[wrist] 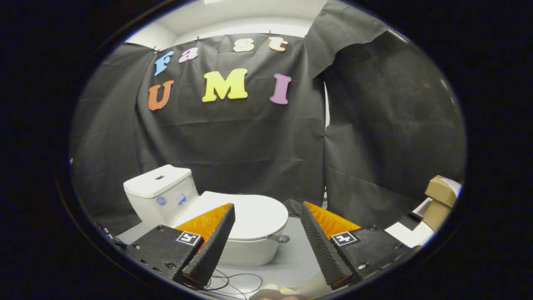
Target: Open the toilet lid.
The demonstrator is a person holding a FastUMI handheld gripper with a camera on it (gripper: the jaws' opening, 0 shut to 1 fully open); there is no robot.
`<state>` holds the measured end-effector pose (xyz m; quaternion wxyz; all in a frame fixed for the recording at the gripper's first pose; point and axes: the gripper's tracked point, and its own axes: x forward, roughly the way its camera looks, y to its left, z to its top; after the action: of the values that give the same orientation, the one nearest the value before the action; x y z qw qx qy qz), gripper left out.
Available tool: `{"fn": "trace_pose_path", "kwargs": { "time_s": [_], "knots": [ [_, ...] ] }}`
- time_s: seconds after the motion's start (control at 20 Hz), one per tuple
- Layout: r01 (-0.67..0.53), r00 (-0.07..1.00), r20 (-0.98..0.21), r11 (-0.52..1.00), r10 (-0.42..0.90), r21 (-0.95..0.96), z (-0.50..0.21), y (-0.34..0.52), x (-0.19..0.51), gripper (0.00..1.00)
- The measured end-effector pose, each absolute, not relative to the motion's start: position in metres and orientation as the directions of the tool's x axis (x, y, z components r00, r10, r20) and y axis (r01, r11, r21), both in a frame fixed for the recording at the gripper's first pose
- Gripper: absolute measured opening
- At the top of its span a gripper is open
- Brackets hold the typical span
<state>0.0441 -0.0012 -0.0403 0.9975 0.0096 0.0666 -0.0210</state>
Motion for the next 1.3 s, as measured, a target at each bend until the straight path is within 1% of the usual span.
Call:
{"fn": "trace_pose_path", "kwargs": {
  "time_s": [0.45, 0.55, 0.85, 1.1, 1.3],
  "knots": [
    [0.077, 0.971, -0.233, 0.995, -0.062, 0.058, -0.073, -0.024, 0.103, 0.99],
    [0.077, 0.959, -0.277, 0.993, -0.051, 0.084, -0.084, -0.026, 0.115, 0.99],
    [0.067, 0.895, -0.446, 0.983, 0.015, 0.169, -0.129, -0.035, 0.144, 0.99],
    [0.069, 0.833, -0.547, 0.966, 0.083, 0.251, -0.159, -0.041, 0.163, 0.99],
    [0.096, 0.755, -0.641, 0.942, 0.142, 0.322, -0.193, -0.042, 0.168, 0.98]
  ]
}}
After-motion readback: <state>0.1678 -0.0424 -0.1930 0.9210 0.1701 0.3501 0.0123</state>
